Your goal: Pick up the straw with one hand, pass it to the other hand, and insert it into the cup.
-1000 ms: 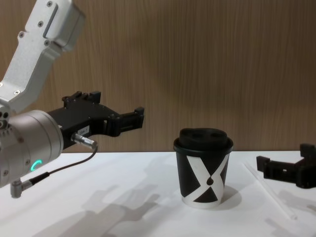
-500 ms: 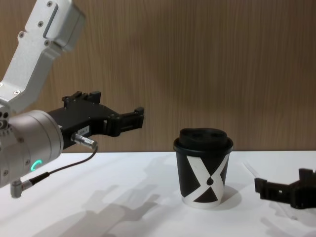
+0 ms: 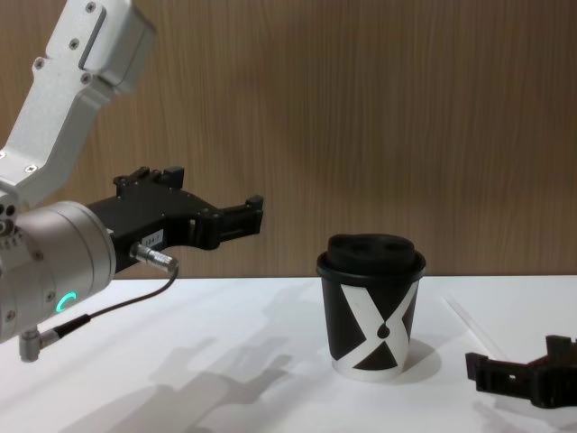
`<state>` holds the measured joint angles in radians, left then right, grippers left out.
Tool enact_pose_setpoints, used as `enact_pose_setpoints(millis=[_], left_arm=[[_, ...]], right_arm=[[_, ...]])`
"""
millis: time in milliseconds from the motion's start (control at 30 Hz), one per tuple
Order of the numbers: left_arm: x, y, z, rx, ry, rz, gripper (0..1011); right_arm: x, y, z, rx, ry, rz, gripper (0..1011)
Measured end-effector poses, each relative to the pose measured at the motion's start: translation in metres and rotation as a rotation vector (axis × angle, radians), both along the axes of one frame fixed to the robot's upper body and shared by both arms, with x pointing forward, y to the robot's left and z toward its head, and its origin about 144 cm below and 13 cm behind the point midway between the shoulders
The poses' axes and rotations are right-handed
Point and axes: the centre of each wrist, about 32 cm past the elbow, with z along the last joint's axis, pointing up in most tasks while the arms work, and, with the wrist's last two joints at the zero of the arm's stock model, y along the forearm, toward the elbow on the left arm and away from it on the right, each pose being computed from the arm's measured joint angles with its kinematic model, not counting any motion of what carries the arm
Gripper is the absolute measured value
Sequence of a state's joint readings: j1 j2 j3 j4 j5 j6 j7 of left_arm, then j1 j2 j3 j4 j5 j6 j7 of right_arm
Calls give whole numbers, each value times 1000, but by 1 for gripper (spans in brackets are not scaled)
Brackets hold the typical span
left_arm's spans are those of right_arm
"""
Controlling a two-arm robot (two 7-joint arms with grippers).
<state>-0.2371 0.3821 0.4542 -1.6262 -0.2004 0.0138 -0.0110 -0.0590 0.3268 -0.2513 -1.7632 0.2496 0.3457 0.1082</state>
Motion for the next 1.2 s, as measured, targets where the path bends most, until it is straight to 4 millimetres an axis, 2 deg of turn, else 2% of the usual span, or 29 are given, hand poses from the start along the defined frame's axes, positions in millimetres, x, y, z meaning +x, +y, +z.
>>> enact_pose_setpoints(millis=[1200], left_arm=[[0, 0, 0, 0, 0, 0, 1000]], right_arm=[[4, -6, -4, 16, 80, -18, 1001]])
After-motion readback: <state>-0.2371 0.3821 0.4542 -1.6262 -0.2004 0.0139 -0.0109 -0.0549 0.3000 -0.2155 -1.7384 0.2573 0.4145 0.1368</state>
